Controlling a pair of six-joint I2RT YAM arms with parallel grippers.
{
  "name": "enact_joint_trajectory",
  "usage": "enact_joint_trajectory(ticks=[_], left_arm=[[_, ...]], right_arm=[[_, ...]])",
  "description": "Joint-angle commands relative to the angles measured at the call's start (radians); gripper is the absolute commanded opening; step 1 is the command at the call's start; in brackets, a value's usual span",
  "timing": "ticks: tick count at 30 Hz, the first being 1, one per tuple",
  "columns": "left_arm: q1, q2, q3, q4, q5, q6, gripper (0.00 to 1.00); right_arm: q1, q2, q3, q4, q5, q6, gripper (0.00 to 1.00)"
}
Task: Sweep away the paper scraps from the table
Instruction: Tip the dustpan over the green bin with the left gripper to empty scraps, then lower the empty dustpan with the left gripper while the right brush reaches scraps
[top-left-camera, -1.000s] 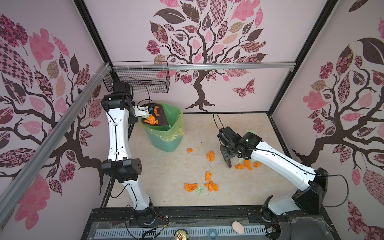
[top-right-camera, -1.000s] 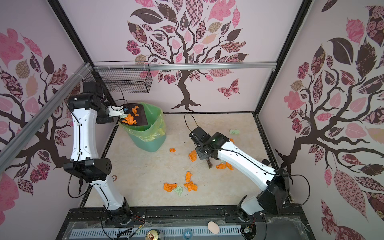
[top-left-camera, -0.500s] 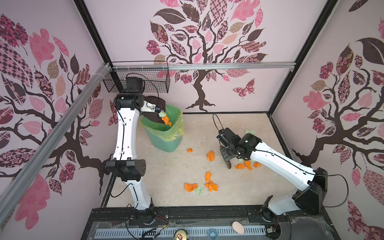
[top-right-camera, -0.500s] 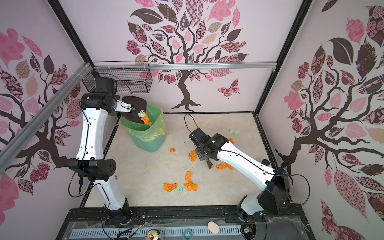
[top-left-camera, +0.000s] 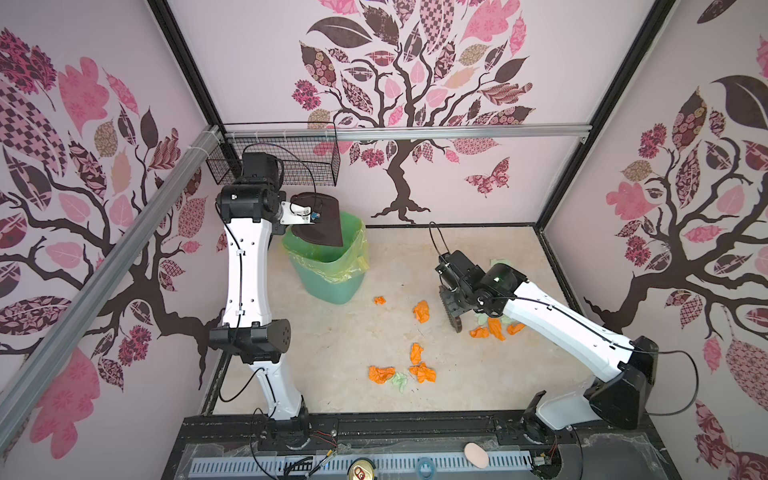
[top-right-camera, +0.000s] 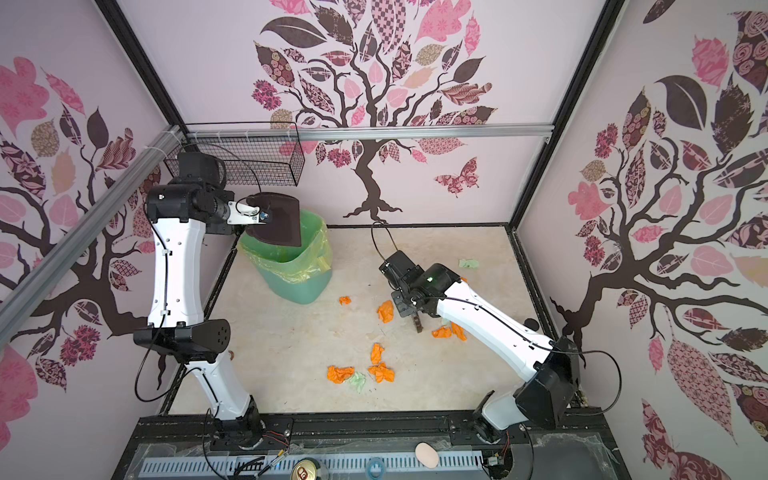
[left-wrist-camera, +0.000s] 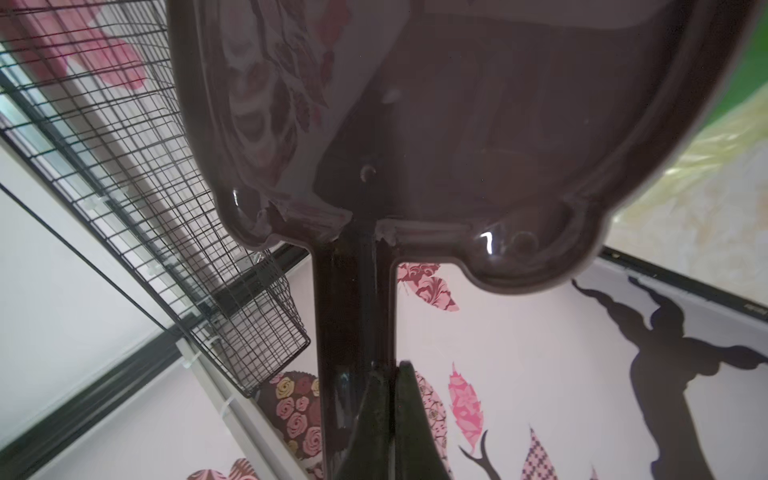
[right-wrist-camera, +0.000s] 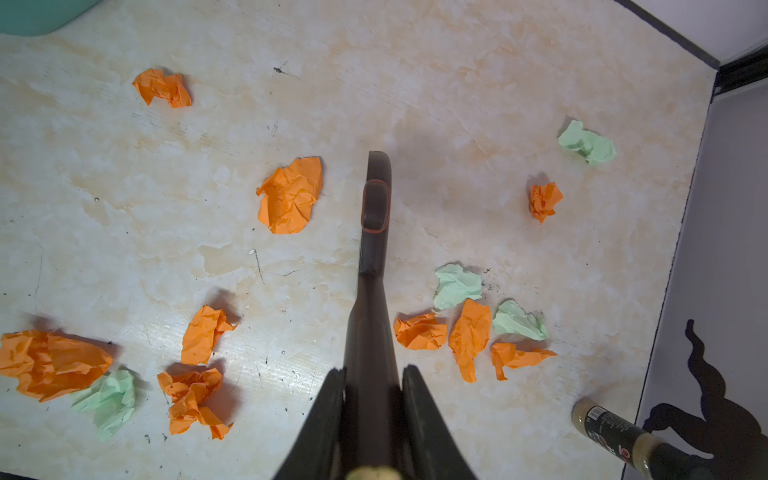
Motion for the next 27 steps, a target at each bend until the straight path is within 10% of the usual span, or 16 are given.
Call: enact_joint_trajectory(ticks=[1,8,14,18,27], left_arm=[[0.025,-0.114,-0.005,-0.067,0.151,-0.104,0.00],[0.127,-0.324,-0.180,-0.173,0.348,-0.160,0.00],[0.129,-0.829,-0.947,0.052,0.351,-0.095,0.00],[0.165,-0.956,-1.184,0.029,0.337,-0.106,0.00],[0.303,-1.057,-1.419,0.125,0.421,-0.071,0.00]], right_arm=[[-0.003,0.022,0.045,-0.035,-0.002,0.004,0.00],[-0.007,0.022,0.050,-0.027,-0.013,0.009,0.00],[-0.026,0.051,0.177,-0.003,-0.110,0.011,0.00],[-0.042,0.103,0.354,-0.024,-0.150,0.022,0.00],[-0.086,0.160,0.362,0.226,-0.640,0.243,0.00]])
